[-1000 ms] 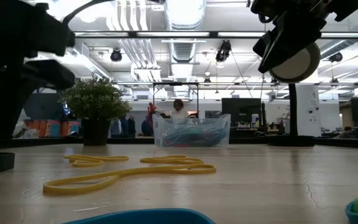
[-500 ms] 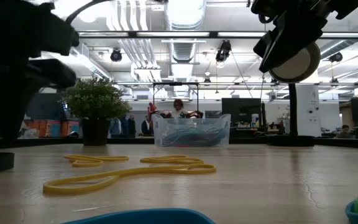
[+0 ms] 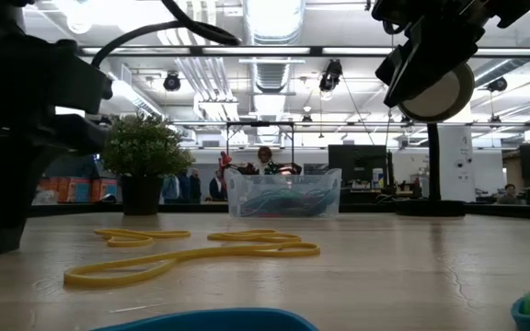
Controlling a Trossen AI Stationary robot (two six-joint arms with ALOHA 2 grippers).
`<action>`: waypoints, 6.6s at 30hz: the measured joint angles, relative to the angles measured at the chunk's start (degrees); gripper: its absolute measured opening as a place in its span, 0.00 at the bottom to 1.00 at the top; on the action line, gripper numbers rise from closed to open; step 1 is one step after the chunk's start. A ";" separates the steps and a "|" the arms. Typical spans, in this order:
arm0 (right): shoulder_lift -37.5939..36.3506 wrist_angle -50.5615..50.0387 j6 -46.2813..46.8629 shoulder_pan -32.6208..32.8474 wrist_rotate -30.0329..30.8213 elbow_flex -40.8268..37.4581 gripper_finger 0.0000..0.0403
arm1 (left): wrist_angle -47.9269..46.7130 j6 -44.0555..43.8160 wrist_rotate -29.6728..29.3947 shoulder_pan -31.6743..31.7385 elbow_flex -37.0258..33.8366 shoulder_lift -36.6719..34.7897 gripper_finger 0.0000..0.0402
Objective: Pick and place rubber bands into bin
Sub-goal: Put the black rubberband into the transparent bin, then put the blue rubberband into the transparent bin
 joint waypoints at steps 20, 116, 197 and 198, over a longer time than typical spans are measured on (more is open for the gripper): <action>-0.02 0.11 -0.03 -0.02 0.04 0.00 0.15 | -4.12 -3.76 -9.20 1.03 2.42 -0.63 0.00; -0.02 4.24 4.06 -0.02 4.66 -0.13 0.15 | 25.39 44.47 -26.95 44.58 24.31 6.99 0.00; 23.93 15.55 49.95 28.27 -5.67 1.59 0.30 | -5.30 32.36 -8.52 24.22 21.93 -26.32 0.38; 24.27 15.31 49.94 28.37 -5.67 1.83 0.30 | -5.25 32.34 -8.52 24.19 21.93 -26.32 0.38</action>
